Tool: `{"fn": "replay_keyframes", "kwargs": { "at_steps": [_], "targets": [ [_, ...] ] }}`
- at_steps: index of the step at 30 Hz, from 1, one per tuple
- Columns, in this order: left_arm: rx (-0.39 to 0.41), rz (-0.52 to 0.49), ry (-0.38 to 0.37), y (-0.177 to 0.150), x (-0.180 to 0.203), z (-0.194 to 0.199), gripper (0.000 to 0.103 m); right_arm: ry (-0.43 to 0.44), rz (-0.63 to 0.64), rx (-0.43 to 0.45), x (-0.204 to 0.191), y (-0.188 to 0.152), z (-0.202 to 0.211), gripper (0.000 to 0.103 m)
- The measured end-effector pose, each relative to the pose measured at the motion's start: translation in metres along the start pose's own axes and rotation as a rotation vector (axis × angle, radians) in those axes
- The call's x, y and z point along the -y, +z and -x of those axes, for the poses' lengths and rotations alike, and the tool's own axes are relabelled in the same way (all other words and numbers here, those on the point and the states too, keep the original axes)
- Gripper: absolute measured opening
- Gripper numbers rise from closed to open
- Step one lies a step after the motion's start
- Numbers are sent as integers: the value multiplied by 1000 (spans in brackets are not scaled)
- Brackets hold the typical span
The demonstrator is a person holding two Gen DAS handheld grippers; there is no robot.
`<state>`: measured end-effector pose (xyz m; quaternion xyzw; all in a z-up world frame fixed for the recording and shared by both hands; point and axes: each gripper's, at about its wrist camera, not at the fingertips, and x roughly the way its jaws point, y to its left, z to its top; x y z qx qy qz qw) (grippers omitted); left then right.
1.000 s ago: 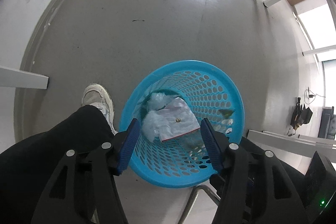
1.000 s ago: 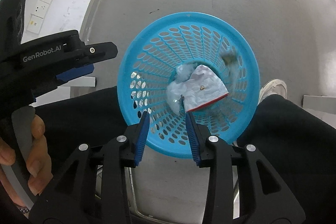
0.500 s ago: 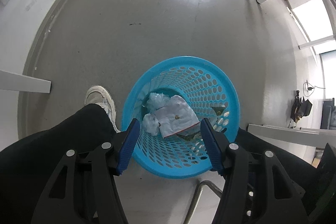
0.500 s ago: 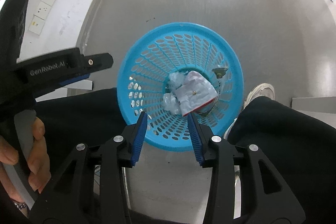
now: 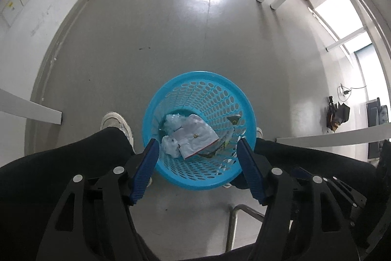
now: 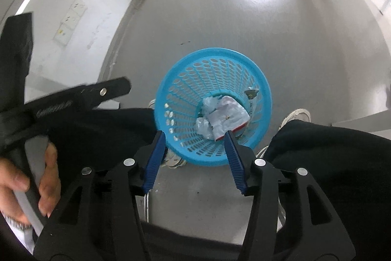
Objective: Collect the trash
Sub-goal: 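Lift both open tools away from the basket up to the table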
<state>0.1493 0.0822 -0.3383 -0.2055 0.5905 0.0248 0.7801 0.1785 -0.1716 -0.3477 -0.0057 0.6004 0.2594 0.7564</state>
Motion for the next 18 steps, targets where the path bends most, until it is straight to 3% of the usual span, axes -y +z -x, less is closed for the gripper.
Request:
{"fn": "replay_keyframes", "kwargs": {
  "at_steps": [5, 9, 13, 18],
  "targets": [
    [39, -17, -19, -13, 4, 22, 66, -43, 62, 70, -14, -15, 30, 55],
    [72, -91, -27, -29, 17, 43, 76, -23, 65, 116, -13, -28, 58, 57],
    [117, -170, 17, -43, 27, 63, 76, -22, 67, 170, -12, -39, 82, 62],
    [177, -221, 33, -57, 38, 92, 84, -14, 92, 238, -18, -55, 117, 69]
  ]
}}
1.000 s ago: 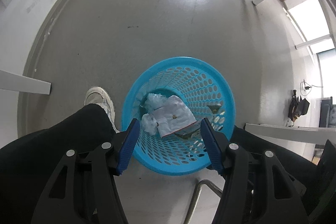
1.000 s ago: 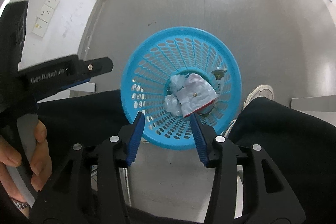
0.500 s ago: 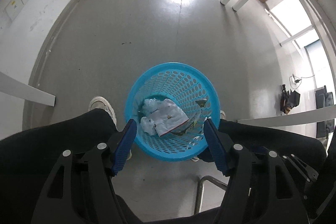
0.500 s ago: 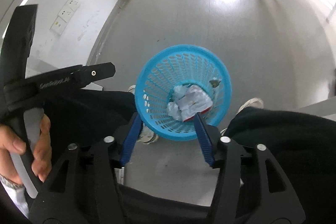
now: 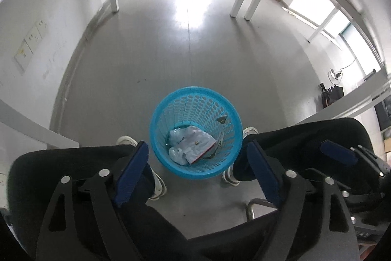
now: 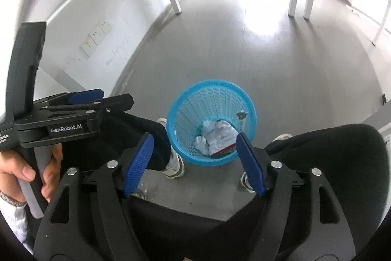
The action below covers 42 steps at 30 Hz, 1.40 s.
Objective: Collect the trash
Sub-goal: 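Lift both open tools away from the basket up to the table, then move both open tools toward the remaining trash on the table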
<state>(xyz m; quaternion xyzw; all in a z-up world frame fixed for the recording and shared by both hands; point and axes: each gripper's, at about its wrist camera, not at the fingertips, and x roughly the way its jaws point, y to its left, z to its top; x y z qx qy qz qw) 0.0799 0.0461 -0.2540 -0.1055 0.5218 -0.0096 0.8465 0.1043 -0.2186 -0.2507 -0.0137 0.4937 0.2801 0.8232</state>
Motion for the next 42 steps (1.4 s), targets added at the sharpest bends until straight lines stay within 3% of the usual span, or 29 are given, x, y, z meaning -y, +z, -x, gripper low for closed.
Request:
{"fn": "replay_keyframes", "kwargs": {
  "at_steps": [5, 9, 13, 19, 25, 28, 34, 40, 42],
  "targets": [
    [106, -110, 65, -11, 14, 39, 96, 2, 21, 81, -3, -2, 43, 76],
    [165, -131, 75, -16, 17, 67, 97, 18, 43, 163, -10, 1, 81, 84],
    [213, -123, 53, -19, 14, 96, 97, 24, 70, 241, -17, 8, 116, 92],
    [313, -110, -31, -17, 7, 153, 97, 44, 96, 363, -26, 29, 169, 94],
    [375, -52, -133, 4, 6, 197, 97, 35, 132, 450, -28, 58, 207, 94],
    [416, -86, -111, 15, 13, 208, 97, 77, 111, 461, -20, 76, 220, 94],
    [517, -111, -22, 55, 16, 232, 97, 63, 106, 496, -14, 105, 235, 94],
    [536, -55, -103, 93, 4, 250, 97, 30, 113, 493, -6, 144, 234, 94],
    [554, -40, -94, 109, 2, 252, 97, 22, 114, 489, -3, 162, 230, 94]
  ]
}}
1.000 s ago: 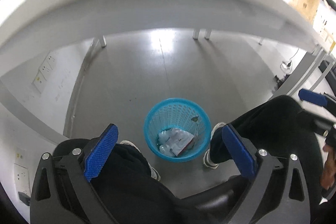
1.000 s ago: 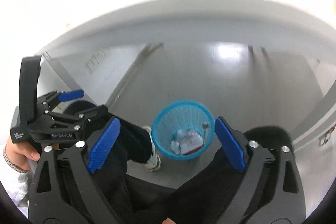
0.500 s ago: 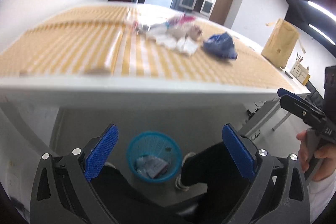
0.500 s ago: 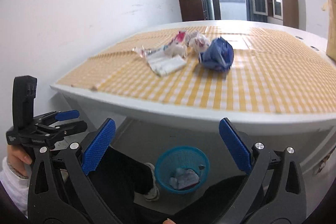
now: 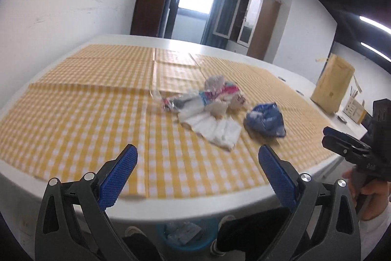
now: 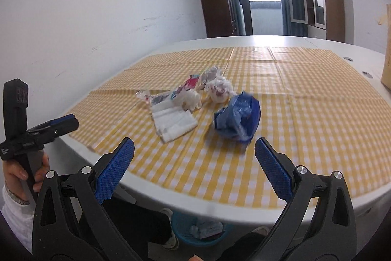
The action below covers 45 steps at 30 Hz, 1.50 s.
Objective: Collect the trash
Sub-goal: 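Move both open tools toward the remaining trash on the table, then grasp the white plastic bag with the right tool while the left tool grasps clear plastic wrapper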
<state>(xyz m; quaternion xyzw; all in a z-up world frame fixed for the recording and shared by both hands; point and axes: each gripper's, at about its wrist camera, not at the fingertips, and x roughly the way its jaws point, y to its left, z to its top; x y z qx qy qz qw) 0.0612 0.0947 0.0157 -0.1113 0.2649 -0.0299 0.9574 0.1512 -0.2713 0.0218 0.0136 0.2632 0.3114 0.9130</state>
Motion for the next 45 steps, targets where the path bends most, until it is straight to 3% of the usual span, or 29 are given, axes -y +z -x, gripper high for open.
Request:
{"fn": "replay_keyframes", "kwargs": {
  "at_steps": [16, 26, 32, 40, 43, 45],
  "targets": [
    [-77, 40, 129, 54, -41, -93, 96, -21, 60, -130, 26, 70, -89, 94],
    [-158, 110, 137, 76, -61, -139, 92, -84, 226, -262, 28, 103, -144, 86],
    [-205, 127, 145, 86, -74, -162, 90, -52, 268, -384, 32, 109, -181, 85],
    [-261, 134, 152, 90, -85, -188, 81, -27, 310, -497, 29, 113, -223, 83],
    [-306, 156, 128, 85, -89, -202, 71, -19, 318, -530, 26, 112, -235, 75],
    [-314, 170, 103, 83, -90, -208, 57, -19, 324, -550, 26, 112, -242, 69]
  ]
}}
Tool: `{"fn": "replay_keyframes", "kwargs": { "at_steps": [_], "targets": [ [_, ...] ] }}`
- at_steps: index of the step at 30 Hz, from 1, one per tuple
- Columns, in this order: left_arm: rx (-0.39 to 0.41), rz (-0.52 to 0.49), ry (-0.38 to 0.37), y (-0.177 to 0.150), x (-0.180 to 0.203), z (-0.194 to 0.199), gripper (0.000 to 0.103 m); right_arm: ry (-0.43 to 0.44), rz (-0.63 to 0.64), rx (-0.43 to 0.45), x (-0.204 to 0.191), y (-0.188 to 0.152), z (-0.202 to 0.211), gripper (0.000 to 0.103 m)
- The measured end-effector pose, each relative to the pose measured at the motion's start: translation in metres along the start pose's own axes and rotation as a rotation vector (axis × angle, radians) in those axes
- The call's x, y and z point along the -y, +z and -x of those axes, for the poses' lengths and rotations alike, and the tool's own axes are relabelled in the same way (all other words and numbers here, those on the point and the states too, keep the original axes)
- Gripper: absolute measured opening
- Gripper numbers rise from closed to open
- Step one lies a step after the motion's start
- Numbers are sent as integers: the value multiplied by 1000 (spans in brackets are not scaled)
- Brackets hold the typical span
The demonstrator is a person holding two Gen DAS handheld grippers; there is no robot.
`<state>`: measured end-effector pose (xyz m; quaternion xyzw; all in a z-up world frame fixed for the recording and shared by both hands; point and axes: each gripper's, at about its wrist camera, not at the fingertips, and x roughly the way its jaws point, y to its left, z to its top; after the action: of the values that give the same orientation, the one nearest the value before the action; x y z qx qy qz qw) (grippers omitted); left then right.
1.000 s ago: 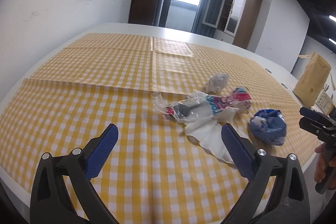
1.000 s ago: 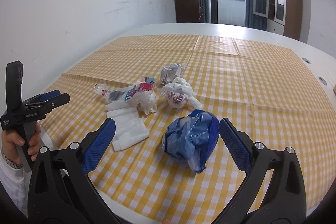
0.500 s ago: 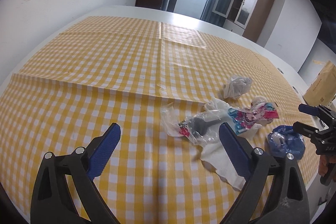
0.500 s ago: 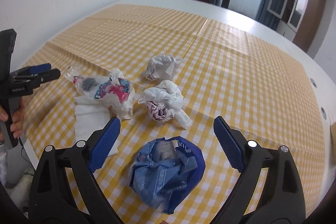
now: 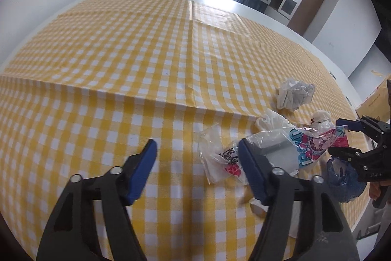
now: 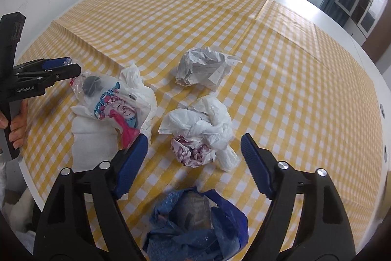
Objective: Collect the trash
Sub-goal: 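Grasp the white plastic bag with the right tool while the left tool grasps clear plastic wrapper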
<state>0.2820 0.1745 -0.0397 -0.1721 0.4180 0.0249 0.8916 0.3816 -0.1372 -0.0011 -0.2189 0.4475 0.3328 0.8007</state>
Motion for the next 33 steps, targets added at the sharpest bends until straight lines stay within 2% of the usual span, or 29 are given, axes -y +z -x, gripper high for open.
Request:
{"fn": "replay_keyframes", "kwargs": {
  "at_steps": [1, 3, 4, 5, 10, 15, 18, 22, 26, 33],
  "targets": [
    [3, 5, -18, 0, 0, -1, 51, 0, -1, -8, 0, 1, -3, 62],
    [9, 13, -38, -1, 1, -2, 24, -3, -4, -20, 1, 2, -8, 47],
    [20, 17, -29, -2, 1, 0, 22, -8, -4, -20, 2, 2, -8, 43],
    [42, 21, -9, -2, 2, 4, 10, -7, -6, -15, 3, 2, -8, 42],
    [138, 44, 2, -4, 1, 30, 9, -19, -19, 23, 5, -2, 0, 37],
    [199, 65, 6, -5, -1, 55, 8, -41, -39, 75, 3, -6, 15, 34],
    [246, 68, 16, -5, -3, 75, 8, -82, -54, 163, 1, -8, 36, 33],
    [291, 76, 4, -8, -5, 102, 6, -94, -89, 251, -3, -14, 60, 33],
    [327, 59, 1, -15, -1, 125, 6, -107, -120, 297, -5, -21, 76, 33],
    [390, 5, 14, -30, 14, 164, 6, -77, -142, 359, -20, -36, 109, 33]
  ]
}}
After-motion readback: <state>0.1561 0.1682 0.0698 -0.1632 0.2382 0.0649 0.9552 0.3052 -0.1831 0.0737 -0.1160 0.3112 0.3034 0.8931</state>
